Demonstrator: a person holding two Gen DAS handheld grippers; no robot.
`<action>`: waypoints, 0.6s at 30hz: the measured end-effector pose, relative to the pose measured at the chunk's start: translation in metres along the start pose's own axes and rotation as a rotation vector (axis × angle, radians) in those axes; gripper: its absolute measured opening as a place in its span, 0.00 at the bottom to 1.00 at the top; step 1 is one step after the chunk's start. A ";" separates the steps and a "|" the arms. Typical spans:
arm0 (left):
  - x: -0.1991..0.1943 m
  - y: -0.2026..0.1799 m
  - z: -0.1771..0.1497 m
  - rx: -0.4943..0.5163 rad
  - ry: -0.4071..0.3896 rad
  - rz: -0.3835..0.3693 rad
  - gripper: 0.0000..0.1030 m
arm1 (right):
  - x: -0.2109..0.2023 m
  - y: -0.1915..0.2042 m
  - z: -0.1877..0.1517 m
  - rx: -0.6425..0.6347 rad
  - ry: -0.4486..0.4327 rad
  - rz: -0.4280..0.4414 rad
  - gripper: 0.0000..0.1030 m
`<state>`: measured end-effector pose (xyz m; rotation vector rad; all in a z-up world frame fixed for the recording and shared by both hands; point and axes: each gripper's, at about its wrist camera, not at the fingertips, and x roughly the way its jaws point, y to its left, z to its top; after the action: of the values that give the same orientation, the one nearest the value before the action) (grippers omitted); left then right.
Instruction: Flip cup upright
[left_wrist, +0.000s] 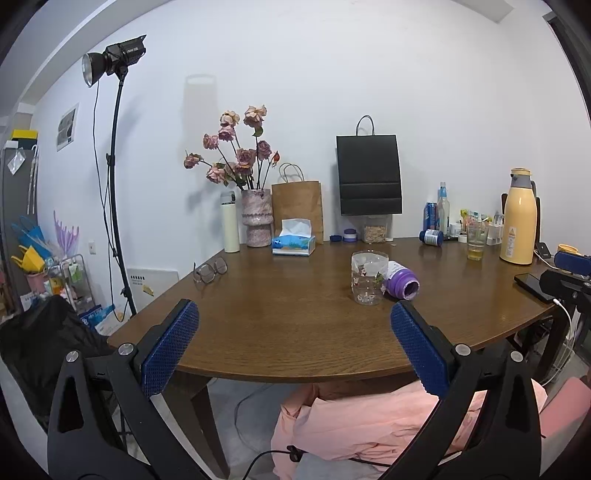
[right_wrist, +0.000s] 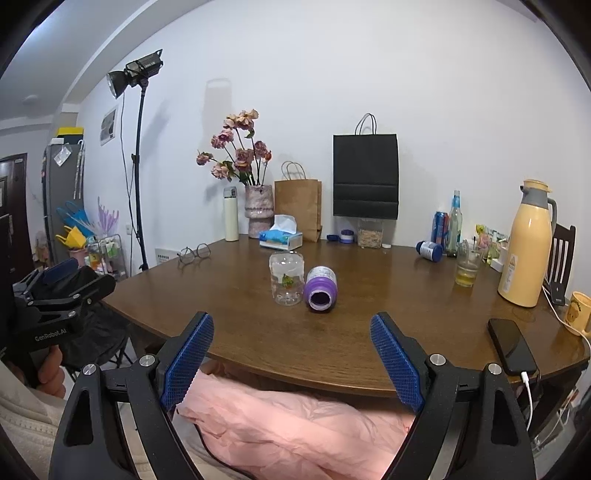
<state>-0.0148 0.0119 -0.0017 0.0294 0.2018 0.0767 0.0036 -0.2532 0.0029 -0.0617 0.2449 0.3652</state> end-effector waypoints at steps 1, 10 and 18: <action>0.000 0.000 0.000 0.000 0.000 -0.001 1.00 | 0.000 0.000 0.000 -0.002 -0.002 -0.001 0.88; -0.002 0.000 0.002 0.007 -0.018 -0.012 1.00 | 0.000 -0.002 0.000 -0.003 -0.008 -0.002 0.88; -0.004 -0.002 0.003 0.012 -0.028 -0.016 1.00 | 0.004 -0.003 -0.002 -0.003 -0.002 0.004 0.88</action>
<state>-0.0177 0.0099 0.0015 0.0412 0.1748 0.0587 0.0075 -0.2550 0.0001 -0.0637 0.2421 0.3697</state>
